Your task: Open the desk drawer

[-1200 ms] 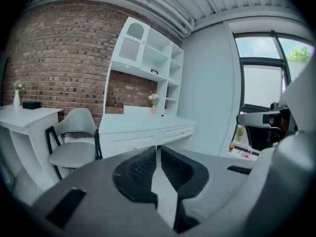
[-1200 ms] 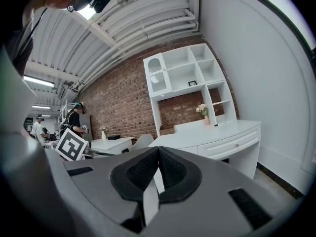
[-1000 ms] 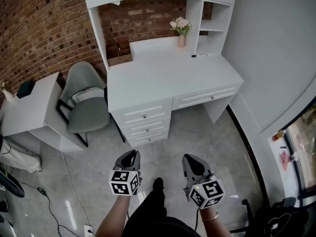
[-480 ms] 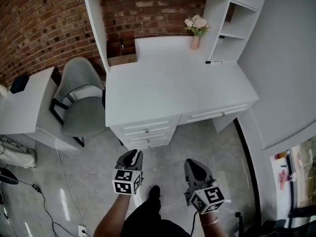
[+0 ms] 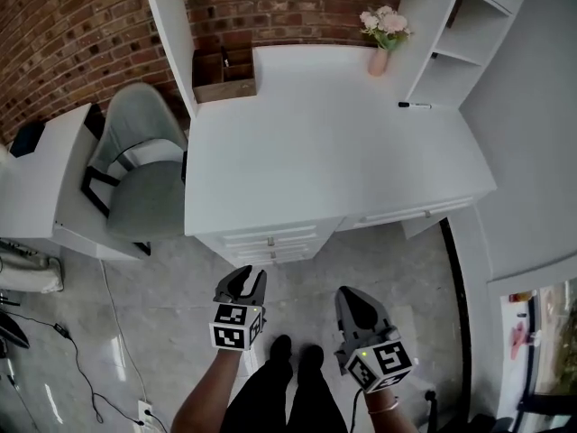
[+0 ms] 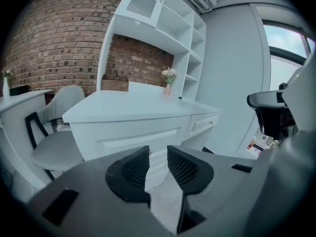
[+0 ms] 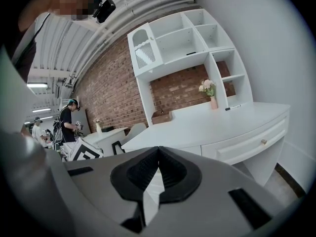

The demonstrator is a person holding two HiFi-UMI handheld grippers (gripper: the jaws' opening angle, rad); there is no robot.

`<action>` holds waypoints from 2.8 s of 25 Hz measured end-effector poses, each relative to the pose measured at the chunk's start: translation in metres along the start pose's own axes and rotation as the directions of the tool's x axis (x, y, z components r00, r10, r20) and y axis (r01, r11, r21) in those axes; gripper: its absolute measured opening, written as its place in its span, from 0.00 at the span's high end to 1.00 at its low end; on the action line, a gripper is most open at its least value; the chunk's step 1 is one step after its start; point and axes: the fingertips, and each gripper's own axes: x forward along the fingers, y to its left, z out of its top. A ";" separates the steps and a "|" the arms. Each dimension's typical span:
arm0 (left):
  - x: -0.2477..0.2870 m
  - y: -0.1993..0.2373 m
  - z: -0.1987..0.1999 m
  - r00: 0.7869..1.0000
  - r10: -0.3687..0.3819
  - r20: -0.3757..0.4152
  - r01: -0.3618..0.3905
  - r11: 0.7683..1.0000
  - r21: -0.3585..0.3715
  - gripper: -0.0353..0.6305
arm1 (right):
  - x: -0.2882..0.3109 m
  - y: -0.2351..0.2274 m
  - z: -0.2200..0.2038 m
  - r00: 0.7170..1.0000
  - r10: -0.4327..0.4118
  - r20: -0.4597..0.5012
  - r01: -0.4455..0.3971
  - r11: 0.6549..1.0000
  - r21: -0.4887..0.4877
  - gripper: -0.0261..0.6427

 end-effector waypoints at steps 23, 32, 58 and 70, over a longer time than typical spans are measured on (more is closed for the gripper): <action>0.159 0.025 -0.153 0.982 0.163 -0.099 -0.173 0.979 -0.107 0.74 | 0.074 -0.066 -0.178 0.976 0.160 -0.146 -0.156 0.987 0.035 0.95; 0.210 0.053 -0.211 0.970 0.212 -0.118 -0.226 0.967 -0.122 0.74 | 0.090 -0.086 -0.249 0.972 0.163 -0.169 -0.154 0.986 0.066 0.95; 0.260 0.075 -0.240 0.950 0.251 -0.188 -0.283 0.944 -0.170 0.83 | 0.080 -0.104 -0.289 0.979 0.111 -0.173 -0.095 0.991 0.096 0.95; 0.238 0.058 -0.257 0.946 0.233 -0.226 -0.273 0.948 -0.162 0.83 | 0.057 -0.097 -0.283 0.979 0.068 -0.192 -0.051 0.994 0.092 0.95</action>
